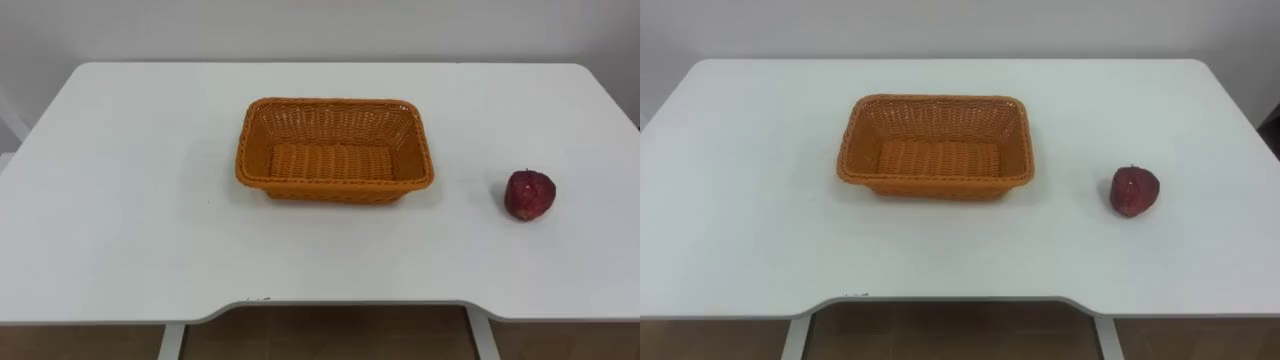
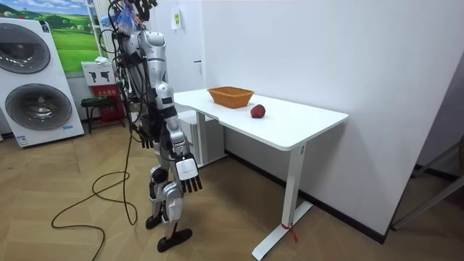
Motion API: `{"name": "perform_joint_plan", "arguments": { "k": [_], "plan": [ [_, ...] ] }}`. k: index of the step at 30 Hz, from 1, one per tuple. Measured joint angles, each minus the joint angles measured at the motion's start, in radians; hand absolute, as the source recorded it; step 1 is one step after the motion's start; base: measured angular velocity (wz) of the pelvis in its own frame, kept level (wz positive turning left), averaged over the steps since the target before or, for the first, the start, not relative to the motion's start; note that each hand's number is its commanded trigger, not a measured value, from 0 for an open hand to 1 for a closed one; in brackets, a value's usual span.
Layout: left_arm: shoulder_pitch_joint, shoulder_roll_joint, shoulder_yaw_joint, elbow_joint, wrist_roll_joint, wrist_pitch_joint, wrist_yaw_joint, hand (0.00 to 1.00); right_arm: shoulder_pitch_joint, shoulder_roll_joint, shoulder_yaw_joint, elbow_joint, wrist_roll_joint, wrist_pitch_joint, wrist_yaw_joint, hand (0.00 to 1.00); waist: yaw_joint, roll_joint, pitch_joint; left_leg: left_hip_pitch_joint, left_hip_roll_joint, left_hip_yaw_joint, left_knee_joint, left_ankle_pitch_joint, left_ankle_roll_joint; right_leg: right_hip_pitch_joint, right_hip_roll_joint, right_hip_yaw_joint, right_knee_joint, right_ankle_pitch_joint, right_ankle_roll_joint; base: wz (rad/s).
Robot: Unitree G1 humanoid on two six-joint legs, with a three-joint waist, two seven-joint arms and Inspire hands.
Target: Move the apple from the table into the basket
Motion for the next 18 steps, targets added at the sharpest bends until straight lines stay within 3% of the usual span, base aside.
{"name": "perform_joint_plan", "arguments": {
  "k": [10,16,18],
  "plan": [
    [0.001,-0.001,0.001,0.0,-0.022,0.0,0.007,0.0,-0.005,0.005,-0.011,0.008,0.087,0.004,-0.034,0.0,0.0,0.0,-0.0007,0.004,0.001,0.002,0.0,0.0,0.0,-0.001,0.001,0.006,0.004,0.0,0.0,-0.01],
    [0.016,-0.012,0.06,0.0,-0.022,-0.001,0.011,0.0,-0.017,0.011,-0.218,-0.001,0.392,0.012,-0.117,0.0,-0.023,0.006,-0.0014,0.007,0.001,0.002,-0.001,-0.001,0.0,0.009,0.001,0.001,0.006,0.0,0.0,0.01],
    [0.03,-0.009,0.092,0.0,-0.023,-0.002,0.024,0.0,-0.028,0.009,-0.35,-0.026,0.565,0.01,-0.172,0.0,-0.047,0.008,-0.0009,0.013,0.0,0.003,0.001,-0.002,0.0,0.016,0.001,0.001,0.007,0.0,0.0,0.0]
  ]
}}
